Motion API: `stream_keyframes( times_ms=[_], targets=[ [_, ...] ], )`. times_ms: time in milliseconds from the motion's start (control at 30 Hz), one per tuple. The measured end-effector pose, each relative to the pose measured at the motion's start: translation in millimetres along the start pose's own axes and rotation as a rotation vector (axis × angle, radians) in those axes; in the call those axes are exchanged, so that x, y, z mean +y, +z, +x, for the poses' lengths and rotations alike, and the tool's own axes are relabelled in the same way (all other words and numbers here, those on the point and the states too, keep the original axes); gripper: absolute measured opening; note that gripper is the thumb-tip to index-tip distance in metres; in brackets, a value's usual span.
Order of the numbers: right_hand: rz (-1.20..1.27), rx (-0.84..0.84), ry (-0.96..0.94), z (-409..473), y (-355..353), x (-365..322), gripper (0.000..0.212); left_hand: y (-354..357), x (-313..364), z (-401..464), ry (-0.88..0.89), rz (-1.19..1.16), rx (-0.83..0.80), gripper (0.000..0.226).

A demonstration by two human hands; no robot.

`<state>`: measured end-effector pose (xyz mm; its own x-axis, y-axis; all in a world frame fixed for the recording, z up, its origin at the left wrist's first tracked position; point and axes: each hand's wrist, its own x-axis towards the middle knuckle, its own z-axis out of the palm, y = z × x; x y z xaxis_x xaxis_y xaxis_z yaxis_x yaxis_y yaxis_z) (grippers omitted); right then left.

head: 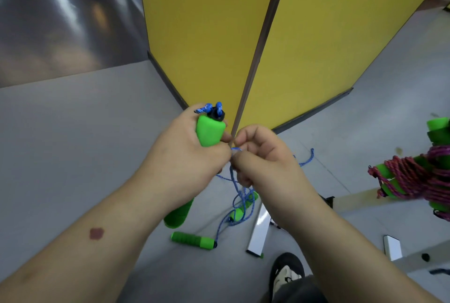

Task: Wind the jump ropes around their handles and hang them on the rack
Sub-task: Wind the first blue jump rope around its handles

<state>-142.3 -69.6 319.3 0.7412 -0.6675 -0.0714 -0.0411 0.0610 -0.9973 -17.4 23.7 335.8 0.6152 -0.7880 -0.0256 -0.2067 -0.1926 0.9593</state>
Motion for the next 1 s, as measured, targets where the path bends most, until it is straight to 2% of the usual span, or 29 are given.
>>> stream_keyframes(
  times_ms=[133,367,433,533,600,667,733,800,867,967,1000],
  targets=[
    [0.186,0.023,-0.08,1,5,-8,0.016,-1,3,-5,-0.052,-0.006,-0.144,0.038],
    [0.124,-0.022,-0.137,3,10,-17,0.02,-11,-2,5,-0.059,0.022,-0.236,0.017],
    [0.124,0.01,-0.156,6,10,-17,0.018,-14,-2,7,-0.055,-0.025,-0.24,0.021],
    [0.158,0.001,-0.087,13,9,-6,0.012,-13,1,7,-0.029,-0.162,-0.135,0.027],
    [0.116,-0.128,0.08,16,6,2,0.024,-15,4,8,-0.035,-0.32,-0.018,0.019],
    [-0.081,-0.342,0.215,12,1,5,0.021,-21,6,11,-0.043,-0.461,0.098,0.011],
    [-0.411,-0.425,0.237,8,-3,2,0.019,-29,4,16,-0.025,-0.446,0.246,0.01],
    [-0.715,-0.301,0.195,10,-8,2,0.025,-35,-3,19,-0.022,-0.328,0.389,0.02],
    [-0.811,-0.124,0.158,14,-13,3,0.027,-35,-7,19,-0.062,-0.174,0.475,0.026],
    [-0.518,0.009,0.071,16,-12,0,0.027,-29,-9,12,-0.111,0.031,0.406,0.012],
    [-0.365,0.009,0.036,16,-8,-3,0.028,-26,-8,9,-0.129,0.118,0.351,0.017]
  ],
)
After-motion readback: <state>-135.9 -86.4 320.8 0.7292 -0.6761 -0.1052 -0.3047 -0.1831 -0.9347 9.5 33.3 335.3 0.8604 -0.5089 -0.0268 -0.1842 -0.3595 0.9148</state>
